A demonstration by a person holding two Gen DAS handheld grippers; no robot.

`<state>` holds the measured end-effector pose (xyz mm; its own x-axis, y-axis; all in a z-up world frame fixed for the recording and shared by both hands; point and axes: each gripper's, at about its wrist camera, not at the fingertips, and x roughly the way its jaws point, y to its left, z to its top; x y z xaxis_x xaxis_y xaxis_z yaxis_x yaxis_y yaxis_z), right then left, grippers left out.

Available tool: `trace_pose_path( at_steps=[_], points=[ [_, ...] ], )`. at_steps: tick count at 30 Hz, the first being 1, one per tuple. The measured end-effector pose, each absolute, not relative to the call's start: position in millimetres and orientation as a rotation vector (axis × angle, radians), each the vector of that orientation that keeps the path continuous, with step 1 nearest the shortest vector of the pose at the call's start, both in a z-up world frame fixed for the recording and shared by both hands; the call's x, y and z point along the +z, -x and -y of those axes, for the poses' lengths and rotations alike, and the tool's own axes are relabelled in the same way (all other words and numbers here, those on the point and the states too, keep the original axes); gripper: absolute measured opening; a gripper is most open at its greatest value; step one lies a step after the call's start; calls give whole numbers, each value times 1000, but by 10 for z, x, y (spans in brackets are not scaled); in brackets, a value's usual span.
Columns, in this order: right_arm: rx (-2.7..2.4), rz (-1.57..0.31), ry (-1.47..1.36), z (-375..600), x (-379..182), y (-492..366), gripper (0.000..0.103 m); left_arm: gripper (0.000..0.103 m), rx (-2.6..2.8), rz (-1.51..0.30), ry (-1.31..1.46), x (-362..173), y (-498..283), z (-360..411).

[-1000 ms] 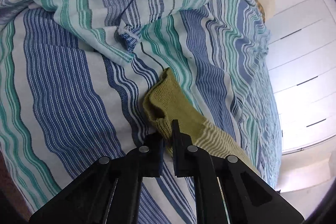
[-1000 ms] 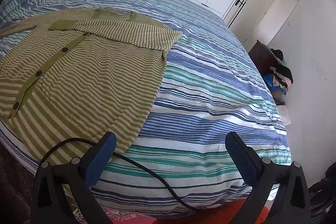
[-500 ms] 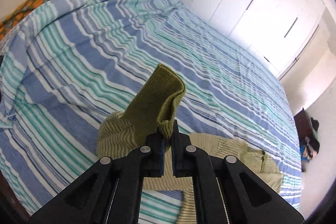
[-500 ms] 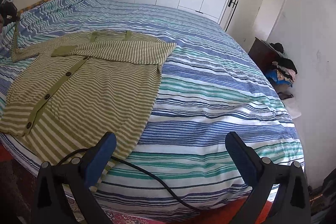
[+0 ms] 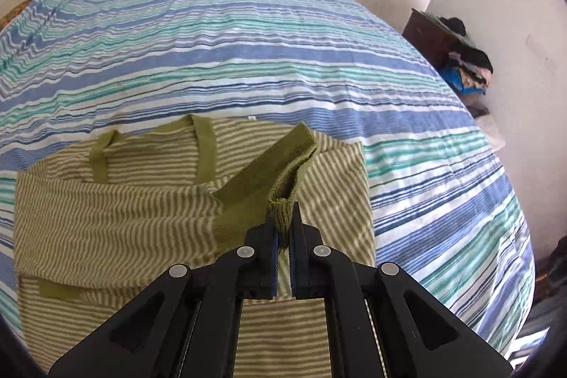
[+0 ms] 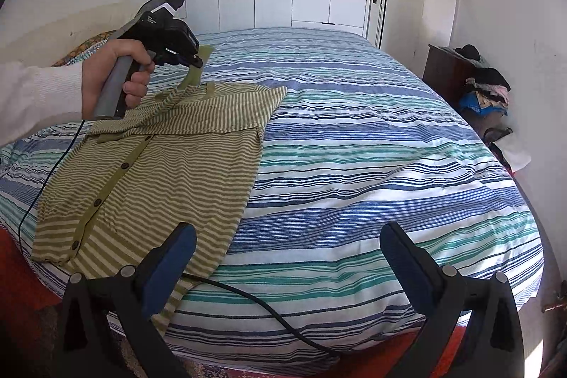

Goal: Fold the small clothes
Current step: 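Lift the held sleeve across the cardigan body and open the left tool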

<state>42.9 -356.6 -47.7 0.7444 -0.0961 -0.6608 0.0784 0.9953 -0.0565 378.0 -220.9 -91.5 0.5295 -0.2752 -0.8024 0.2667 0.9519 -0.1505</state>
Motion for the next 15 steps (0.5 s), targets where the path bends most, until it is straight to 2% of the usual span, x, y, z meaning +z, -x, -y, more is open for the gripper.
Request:
trace_pose_path(
  at_steps=[3,5,7,8,13,15],
  points=[
    [-101,-726,-24,3679,-478,-415,102,4,-326,-1004,-76,-1153,-3681,2511],
    [-109,-726,-61,3757,-477,-398,102,20,-329,-1045,-146,-1302,-3619,2661],
    [-114,-726,-98,3829,-479,-394,102,77,-331,-1079,-230,-1406,-3506,2758],
    [-117,-726,-116,3866,-480,-393,102,83,-333,-1060,-262,-1395,-3397,2761],
    [-129,-723,-178,3974,-489,-386,102,85,-459,-1014,-206,-1118,-2865,2412],
    [-130,-725,-196,4000,-500,-387,102,91,-456,-1011,-129,-1010,-2669,1997]
  ],
)
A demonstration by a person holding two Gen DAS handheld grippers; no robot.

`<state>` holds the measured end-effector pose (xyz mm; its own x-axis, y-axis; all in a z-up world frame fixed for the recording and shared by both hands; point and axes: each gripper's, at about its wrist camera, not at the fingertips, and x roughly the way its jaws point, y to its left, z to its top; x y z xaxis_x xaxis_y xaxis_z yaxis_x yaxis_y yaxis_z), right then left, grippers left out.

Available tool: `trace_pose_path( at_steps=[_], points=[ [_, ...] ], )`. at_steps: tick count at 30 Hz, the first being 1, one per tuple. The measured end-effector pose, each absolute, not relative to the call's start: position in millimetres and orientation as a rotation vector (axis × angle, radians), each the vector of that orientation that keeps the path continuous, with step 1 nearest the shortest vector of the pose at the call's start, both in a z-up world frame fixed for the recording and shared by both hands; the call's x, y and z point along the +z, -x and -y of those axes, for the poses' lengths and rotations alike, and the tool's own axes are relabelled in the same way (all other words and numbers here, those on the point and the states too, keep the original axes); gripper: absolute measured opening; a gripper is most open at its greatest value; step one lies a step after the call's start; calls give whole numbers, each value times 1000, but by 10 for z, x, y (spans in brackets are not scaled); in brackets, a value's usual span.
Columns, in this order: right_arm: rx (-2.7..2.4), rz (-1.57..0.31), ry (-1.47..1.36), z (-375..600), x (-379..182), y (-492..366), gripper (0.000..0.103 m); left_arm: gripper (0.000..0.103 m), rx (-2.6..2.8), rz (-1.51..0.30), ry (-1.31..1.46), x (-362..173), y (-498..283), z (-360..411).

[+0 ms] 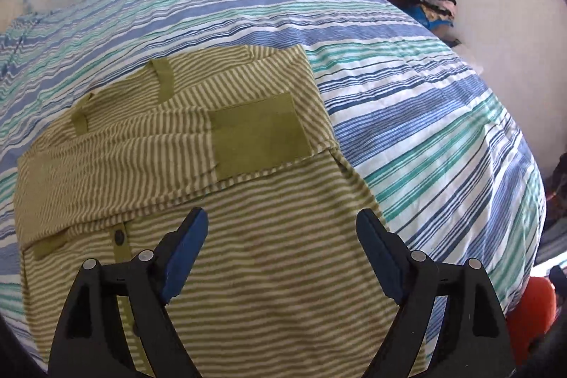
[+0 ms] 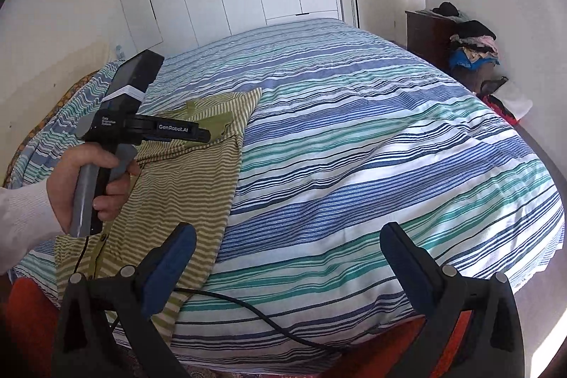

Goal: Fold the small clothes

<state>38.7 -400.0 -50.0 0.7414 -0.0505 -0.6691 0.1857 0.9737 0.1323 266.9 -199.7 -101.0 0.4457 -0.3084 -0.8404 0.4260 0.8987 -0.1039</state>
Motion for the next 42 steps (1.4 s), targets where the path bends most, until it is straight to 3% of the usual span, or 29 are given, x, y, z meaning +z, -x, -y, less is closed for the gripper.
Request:
trace_pose_path(
  at_steps=[5,10,16,20,24,27,37,42],
  points=[
    [-141,-723,-244,4077,-523,-378,102,93,-334,-1041,-34,-1162,-2121,874],
    [-149,-686,-276,4179,-363,-333,102,93,-322,-1134,-155,-1704,-1367,505],
    [-340,-495,-69,4543,691,11,102,95,-430,-1071,-259,-1722,-551,449],
    [-470,-309,144,4512,1576,284,103,95,-416,-1005,-127,-1449,-526,183],
    [-442,-215,213,4263,1924,376,103,95,-313,-920,35,-1194,-660,-176],
    [-315,-298,170,4022,1660,216,103,95,-207,-894,92,-1190,-718,-411],
    [-71,-757,-18,3237,-533,-224,103,95,53,-893,148,-1333,-684,-916],
    [-24,-813,69,3080,-728,-278,103,95,97,-912,146,-1433,-746,-952]
  ],
)
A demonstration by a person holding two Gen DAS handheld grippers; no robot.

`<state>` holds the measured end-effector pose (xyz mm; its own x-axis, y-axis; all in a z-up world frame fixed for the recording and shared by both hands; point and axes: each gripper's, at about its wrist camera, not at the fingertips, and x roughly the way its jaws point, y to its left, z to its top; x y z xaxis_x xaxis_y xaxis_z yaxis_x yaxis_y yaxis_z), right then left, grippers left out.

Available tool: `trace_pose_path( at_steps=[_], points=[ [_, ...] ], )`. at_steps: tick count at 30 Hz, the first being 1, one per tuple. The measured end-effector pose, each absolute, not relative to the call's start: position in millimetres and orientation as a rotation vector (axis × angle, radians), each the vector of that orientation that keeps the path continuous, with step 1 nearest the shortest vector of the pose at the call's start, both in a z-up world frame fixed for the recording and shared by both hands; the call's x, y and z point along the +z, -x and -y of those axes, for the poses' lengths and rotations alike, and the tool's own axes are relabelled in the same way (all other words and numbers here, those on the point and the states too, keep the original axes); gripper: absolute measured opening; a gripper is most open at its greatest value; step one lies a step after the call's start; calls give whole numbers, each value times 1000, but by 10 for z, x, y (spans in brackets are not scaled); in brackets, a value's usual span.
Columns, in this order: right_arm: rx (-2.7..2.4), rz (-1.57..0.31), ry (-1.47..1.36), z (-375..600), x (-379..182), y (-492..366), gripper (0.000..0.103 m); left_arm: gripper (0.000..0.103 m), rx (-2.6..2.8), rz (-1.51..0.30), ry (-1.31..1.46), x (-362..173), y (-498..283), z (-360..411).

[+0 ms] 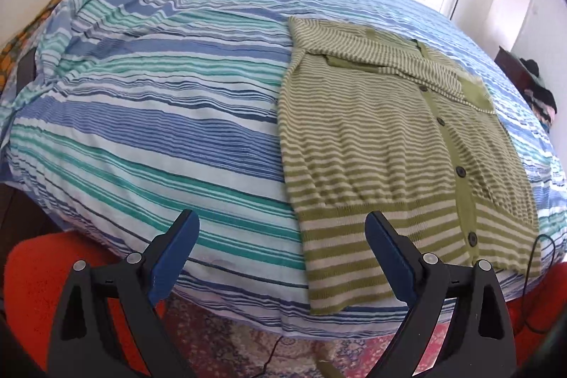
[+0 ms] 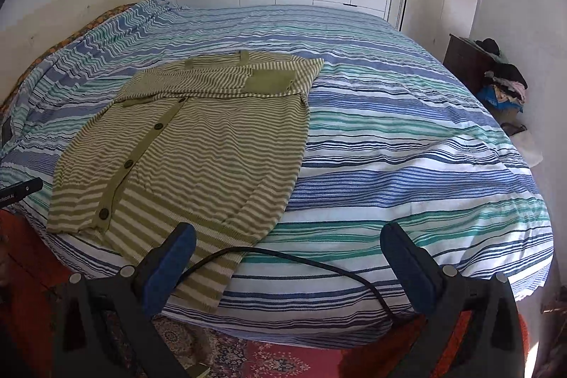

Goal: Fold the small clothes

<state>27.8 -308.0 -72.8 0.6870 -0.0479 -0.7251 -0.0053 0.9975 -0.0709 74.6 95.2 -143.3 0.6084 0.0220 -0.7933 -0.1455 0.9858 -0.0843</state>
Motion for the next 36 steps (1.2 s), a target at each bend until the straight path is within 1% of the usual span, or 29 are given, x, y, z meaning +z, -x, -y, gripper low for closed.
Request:
trace_pose_path(
  at_steps=[14,36],
  points=[
    [-72,-871,4,3191,-857,-351,103,95,138,-929,152,-1549,-758,-1054],
    [-88,-900,5,3204,-908,-376,103,95,130,-929,141,-1552,-830,-977]
  ],
)
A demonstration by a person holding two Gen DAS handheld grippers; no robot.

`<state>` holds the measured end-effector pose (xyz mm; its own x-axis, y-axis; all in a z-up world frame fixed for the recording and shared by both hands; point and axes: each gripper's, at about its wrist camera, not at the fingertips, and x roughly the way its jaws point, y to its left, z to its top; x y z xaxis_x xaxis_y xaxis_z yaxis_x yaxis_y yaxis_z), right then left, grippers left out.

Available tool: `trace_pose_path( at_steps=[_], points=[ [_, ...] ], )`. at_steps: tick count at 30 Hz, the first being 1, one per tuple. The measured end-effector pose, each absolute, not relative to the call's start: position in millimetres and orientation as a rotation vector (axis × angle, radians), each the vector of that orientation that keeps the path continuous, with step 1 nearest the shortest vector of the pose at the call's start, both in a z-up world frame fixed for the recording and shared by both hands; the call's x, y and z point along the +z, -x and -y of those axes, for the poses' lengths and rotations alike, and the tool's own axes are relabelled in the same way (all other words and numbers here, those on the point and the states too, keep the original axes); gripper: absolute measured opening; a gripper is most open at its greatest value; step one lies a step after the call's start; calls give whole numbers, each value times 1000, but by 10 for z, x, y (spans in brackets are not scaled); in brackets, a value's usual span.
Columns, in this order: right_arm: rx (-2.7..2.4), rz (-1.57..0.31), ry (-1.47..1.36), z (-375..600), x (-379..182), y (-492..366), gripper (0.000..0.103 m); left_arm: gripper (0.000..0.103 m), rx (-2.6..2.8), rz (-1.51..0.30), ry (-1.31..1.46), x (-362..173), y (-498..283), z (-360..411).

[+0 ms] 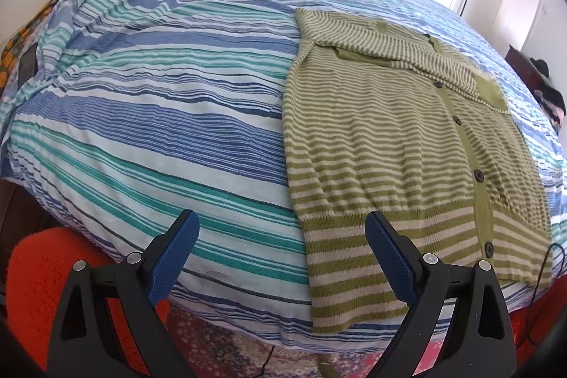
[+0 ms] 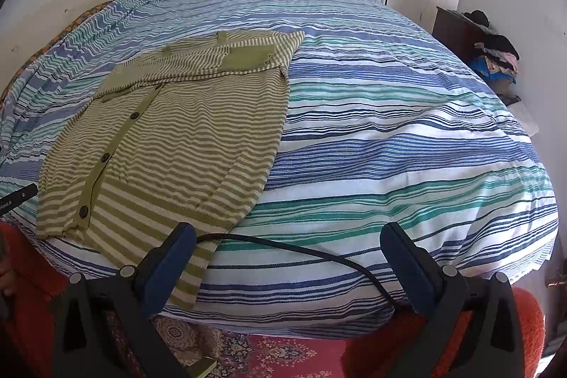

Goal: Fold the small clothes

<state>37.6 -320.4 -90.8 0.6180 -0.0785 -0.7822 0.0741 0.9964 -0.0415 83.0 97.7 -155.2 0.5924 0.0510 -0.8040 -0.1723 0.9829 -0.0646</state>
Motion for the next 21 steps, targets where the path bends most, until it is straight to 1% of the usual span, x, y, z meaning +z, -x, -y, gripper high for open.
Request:
trace_pose_path(
  at_steps=[21],
  points=[
    [-88,-905,8,3188,-920,-385,103,95,136,-947,139,-1602,-865,-975]
  ],
)
